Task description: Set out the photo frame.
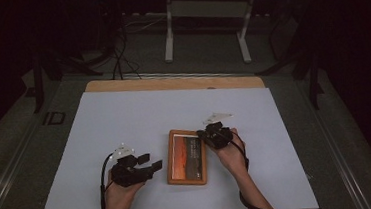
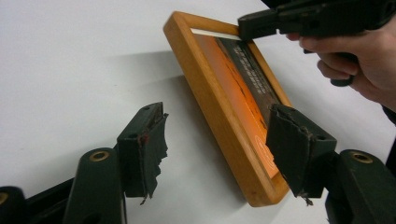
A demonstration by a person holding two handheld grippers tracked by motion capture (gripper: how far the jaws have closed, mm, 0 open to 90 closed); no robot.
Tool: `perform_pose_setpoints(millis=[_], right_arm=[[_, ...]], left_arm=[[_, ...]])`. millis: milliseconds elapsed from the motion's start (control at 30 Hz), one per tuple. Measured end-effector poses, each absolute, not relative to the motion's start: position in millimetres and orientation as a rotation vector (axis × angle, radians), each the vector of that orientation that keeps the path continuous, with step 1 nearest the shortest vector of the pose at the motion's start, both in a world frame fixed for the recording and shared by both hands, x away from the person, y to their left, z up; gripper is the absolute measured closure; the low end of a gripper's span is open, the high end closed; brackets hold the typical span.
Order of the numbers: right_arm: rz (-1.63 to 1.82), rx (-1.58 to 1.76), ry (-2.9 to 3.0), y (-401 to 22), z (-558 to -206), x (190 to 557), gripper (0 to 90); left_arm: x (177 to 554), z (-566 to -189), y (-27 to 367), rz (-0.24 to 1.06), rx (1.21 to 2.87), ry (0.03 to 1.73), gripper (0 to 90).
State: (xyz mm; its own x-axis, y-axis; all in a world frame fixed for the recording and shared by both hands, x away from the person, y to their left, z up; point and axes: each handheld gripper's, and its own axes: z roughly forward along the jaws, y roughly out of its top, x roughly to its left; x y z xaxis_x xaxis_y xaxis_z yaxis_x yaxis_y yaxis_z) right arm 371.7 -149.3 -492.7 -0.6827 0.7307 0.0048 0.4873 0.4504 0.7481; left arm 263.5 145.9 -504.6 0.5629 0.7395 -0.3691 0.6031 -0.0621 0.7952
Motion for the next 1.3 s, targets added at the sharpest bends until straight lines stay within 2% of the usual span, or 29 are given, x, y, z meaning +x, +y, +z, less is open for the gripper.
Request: perform_pose_setpoints(millis=[500, 1300], right_arm=[[1.043, 1.078, 2.390, -157, -499, 375, 90.0], [1.016, 1.147, 2.416, -166, -512, 382, 90.0]], left_arm=[[263, -507, 136, 0.118, 1.806, 1.060, 28.2], [260, -505, 124, 0.063, 1.811, 1.006, 28.5]])
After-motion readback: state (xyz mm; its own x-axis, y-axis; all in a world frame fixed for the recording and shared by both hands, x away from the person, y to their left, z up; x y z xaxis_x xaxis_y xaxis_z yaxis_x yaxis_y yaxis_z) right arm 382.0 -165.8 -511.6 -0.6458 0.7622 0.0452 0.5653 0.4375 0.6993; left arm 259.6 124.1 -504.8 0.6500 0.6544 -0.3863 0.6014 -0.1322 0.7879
